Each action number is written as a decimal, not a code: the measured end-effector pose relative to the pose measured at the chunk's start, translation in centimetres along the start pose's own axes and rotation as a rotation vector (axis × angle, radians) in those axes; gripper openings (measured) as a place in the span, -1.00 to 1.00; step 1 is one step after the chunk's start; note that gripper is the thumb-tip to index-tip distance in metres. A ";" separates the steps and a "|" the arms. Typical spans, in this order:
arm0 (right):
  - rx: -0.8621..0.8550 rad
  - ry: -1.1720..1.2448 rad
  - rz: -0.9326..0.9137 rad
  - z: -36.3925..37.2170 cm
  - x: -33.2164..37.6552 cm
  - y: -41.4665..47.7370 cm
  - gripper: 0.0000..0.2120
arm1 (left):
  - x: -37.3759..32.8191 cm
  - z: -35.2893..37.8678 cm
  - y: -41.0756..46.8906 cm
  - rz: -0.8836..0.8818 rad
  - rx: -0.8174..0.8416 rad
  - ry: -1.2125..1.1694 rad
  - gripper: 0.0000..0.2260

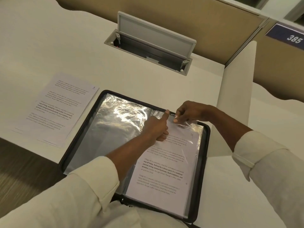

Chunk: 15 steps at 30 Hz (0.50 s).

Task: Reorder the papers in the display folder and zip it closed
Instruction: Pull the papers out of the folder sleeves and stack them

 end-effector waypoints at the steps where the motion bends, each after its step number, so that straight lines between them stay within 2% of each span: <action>1: 0.005 0.032 -0.007 0.1 0.0 0.1 -0.49 | -0.2 0.0 0.2 -0.018 0.012 -0.016 -0.40; 2: 0.005 0.051 -0.019 0.1 -0.1 0.3 -0.46 | -0.3 0.0 0.3 -0.035 0.028 -0.033 -0.49; 4: 0.013 0.073 -0.032 0.1 -0.1 0.3 -0.52 | -0.5 0.2 0.2 -0.061 0.065 -0.075 -0.64; 7: -0.002 0.160 -0.029 0.3 -0.4 0.5 -0.61 | -0.6 0.4 0.2 -0.052 0.070 -0.094 -0.76; 11: -0.126 0.185 -0.034 -0.6 -1.1 0.8 -0.46 | -0.5 0.4 0.5 -0.028 0.040 -0.073 -0.76; 15: -0.155 0.083 -0.030 -1.2 -1.5 0.6 -0.62 | -0.2 0.3 0.7 -0.014 0.025 -0.070 -0.77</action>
Point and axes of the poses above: each hand's wrist, its own y-axis towards the middle knuckle, its own z-axis out of the palm, x = y × z, the point moved 5 cm from there along y, towards the middle knuckle, and after that the axes turned 7 degrees about x, right-handed, at the moved point
